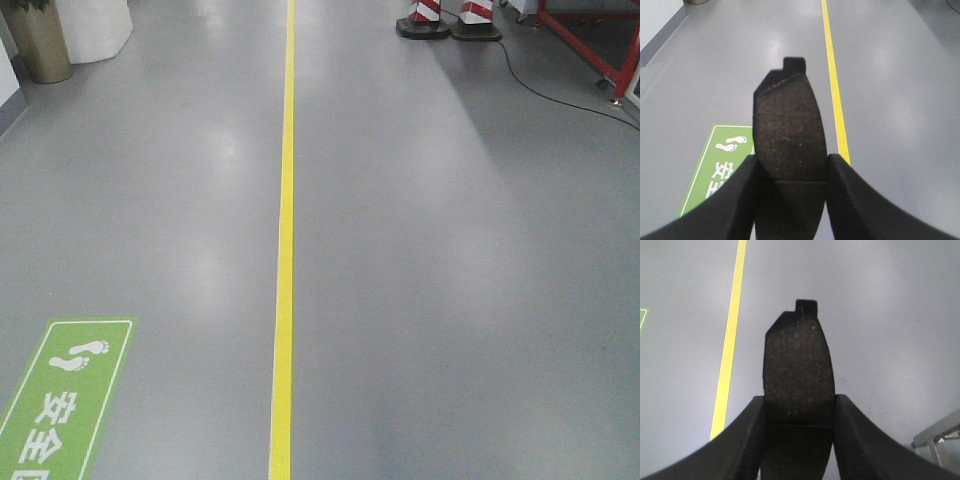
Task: Move and align brake pads A on conveyor
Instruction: 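Drive along the yellow line holding a brake pad in each gripper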
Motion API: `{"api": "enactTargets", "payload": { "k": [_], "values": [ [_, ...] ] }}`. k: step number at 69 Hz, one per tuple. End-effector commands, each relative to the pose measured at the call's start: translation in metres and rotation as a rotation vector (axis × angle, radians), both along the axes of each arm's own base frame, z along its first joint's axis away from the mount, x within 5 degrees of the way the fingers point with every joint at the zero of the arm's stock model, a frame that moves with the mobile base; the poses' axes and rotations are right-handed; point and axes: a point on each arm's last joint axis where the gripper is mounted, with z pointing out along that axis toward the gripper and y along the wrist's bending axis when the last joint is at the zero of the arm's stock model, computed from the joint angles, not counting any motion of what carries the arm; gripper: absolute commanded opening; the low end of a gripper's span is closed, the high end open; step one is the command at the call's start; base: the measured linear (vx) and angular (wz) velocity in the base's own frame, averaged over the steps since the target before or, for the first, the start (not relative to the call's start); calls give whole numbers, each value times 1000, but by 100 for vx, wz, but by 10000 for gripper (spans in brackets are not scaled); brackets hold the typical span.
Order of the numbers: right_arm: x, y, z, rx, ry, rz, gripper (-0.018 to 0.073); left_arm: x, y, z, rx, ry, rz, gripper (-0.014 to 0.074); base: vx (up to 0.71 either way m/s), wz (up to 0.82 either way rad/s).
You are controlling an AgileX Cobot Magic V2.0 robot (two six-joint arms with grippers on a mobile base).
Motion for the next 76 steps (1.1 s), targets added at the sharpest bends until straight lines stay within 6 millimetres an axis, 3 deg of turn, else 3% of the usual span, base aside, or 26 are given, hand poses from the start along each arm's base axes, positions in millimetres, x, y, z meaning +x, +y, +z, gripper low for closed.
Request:
{"api": "enactTargets", "payload": {
  "k": [1,76],
  "values": [
    [4,0,14,-6,-98,-2,-4,4,-1,15,4,-101,-11,-6,23,10],
    [4,0,14,-7,-97,-1,-4,4,-1,15,4,-101,-11,-6,42,-2]
  ]
}}
